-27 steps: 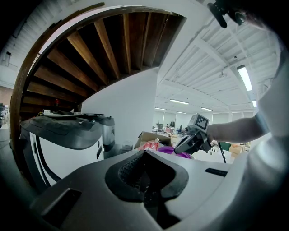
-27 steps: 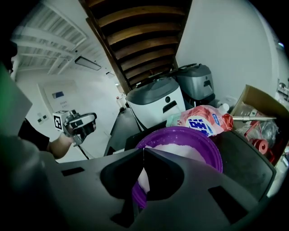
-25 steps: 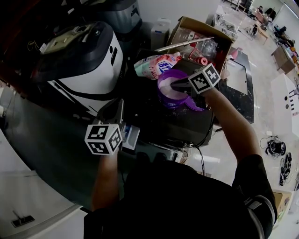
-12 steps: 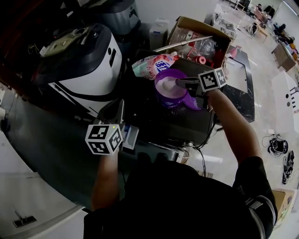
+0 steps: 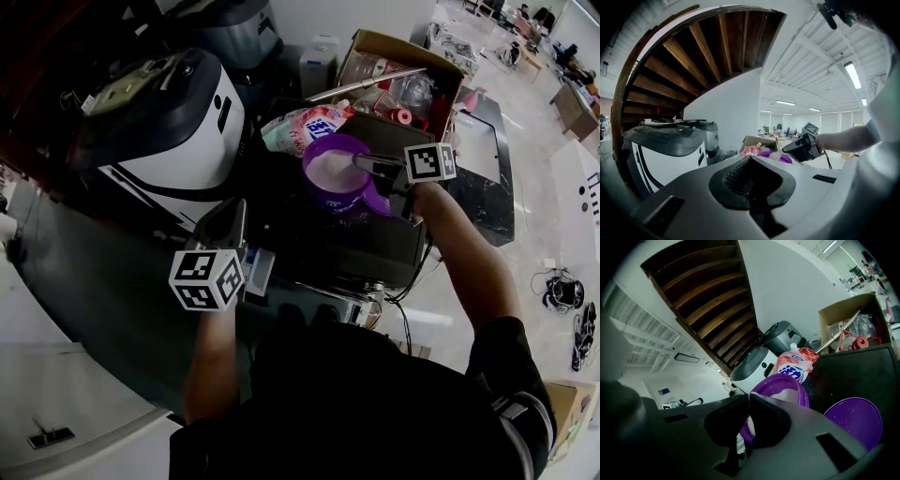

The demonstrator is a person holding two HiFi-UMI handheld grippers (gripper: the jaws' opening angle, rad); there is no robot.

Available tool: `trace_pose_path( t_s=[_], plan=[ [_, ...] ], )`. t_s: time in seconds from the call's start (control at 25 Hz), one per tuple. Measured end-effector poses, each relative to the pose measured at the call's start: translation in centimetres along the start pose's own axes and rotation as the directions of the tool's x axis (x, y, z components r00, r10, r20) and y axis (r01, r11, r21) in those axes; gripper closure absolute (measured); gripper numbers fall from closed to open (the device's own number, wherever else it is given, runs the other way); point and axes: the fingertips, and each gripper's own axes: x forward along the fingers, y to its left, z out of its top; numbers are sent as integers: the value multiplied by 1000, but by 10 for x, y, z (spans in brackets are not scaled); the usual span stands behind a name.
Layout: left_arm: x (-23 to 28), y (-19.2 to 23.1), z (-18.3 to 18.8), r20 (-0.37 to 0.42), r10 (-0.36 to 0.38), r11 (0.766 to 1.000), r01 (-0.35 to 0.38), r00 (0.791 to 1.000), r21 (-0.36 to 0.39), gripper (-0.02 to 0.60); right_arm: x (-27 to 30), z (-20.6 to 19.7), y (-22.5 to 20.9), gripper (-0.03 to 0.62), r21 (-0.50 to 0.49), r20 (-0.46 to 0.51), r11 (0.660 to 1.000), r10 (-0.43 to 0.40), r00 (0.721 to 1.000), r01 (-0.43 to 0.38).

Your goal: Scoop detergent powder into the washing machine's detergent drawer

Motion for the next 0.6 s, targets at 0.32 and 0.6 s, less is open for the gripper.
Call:
trace_pose_path(
  t_s=[0.32, 0.6],
  plan=[
    [-7, 1, -3, -1, 22, 1000, -22, 1000, 9, 574, -9, 1, -6, 575, 111, 115, 993, 18, 993, -31],
    [-10, 18, 1, 17, -2, 1000, 2, 1000, 12, 574, -12, 9, 4, 576, 124, 192, 992, -2, 981, -22]
  ],
)
